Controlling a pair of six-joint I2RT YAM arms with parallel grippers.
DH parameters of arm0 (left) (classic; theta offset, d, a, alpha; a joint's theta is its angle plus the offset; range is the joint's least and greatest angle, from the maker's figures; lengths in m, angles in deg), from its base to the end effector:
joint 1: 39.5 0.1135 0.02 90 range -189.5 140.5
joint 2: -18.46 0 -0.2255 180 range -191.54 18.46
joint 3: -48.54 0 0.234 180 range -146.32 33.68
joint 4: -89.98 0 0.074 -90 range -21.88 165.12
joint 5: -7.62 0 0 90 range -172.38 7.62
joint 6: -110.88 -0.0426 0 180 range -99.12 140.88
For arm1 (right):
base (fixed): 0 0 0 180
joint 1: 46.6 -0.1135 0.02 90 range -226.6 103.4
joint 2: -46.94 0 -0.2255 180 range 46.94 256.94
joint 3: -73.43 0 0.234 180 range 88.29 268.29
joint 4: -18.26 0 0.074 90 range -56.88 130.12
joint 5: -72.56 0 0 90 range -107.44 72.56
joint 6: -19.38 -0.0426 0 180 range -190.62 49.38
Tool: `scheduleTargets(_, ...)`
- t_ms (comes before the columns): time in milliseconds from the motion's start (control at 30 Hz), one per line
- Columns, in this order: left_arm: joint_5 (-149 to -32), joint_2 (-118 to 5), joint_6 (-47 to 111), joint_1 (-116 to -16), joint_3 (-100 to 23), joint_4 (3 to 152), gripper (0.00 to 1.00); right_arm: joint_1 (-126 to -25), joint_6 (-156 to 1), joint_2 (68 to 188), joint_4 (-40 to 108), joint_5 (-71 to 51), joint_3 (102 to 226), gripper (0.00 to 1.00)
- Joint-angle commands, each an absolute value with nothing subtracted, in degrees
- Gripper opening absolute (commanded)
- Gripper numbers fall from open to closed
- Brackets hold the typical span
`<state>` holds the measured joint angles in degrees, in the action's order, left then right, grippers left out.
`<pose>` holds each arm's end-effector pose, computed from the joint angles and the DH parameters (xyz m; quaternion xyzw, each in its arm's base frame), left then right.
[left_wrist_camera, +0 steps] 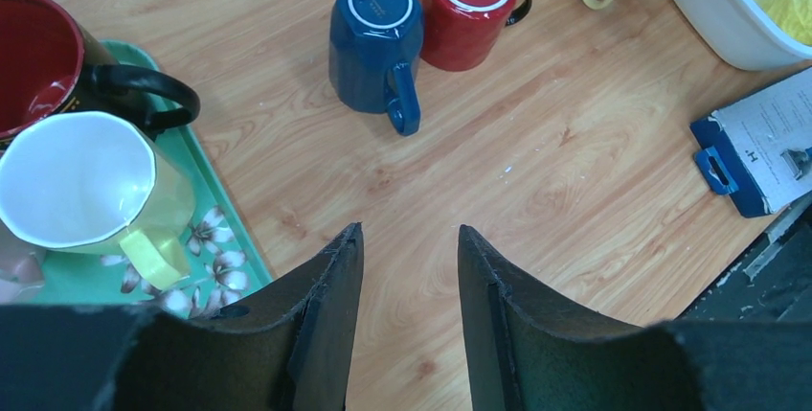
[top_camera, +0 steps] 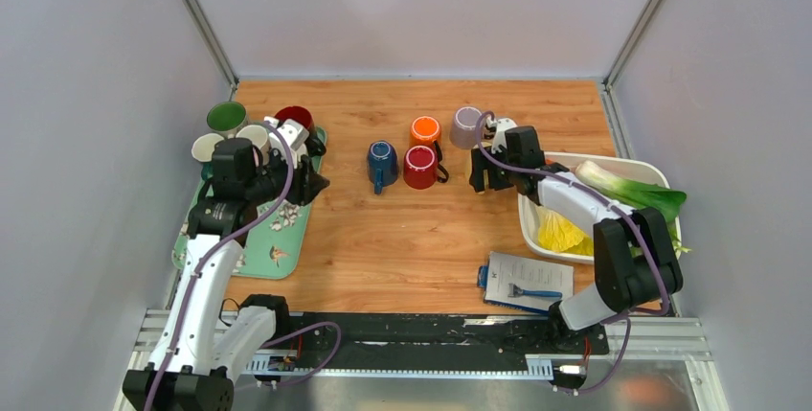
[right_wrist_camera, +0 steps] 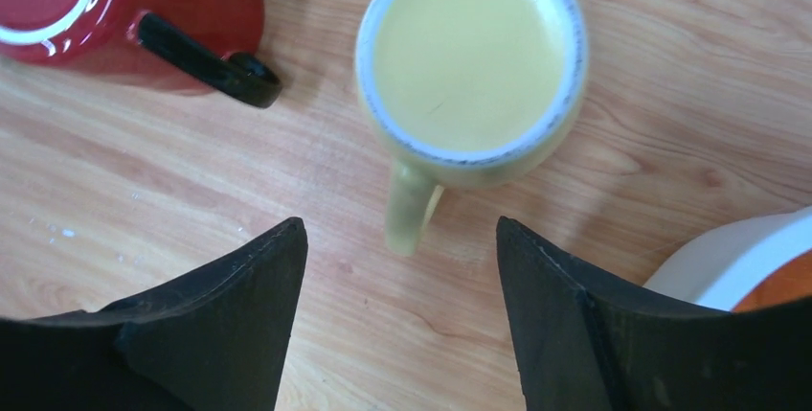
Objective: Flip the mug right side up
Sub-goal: Turn over the cup at the center of the board.
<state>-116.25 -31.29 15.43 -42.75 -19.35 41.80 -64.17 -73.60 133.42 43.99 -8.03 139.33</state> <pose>0.1897 -0.0346 0.3037 0.2080 0.8152 -0.2431 0.4828 0.2890 0.0988 0.1724 -0.1477 0.9137 0.1411 0.3513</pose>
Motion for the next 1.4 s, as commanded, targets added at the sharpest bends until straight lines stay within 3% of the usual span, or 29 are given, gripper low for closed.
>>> scheduleTargets(0, -117.53, -29.73, 16.48, -41.91, -18.75, 43.31, 0.48, -64.36, -74.57, 134.58, 39.61, -14.50, 139.78, 0.74)
scheduleTargets(767, -117.86, -28.94, 16.66, -41.30, -17.94, 43.50, 0.48, -64.61, -71.66, 140.93, 34.86, -15.52, 139.25, 0.36)
scheduleTargets(1367, -119.76, -32.50, 20.38, -41.35, -17.75, 49.08, 0.48, -63.83, -72.17, 141.24, 33.62, -12.99, 137.26, 0.30)
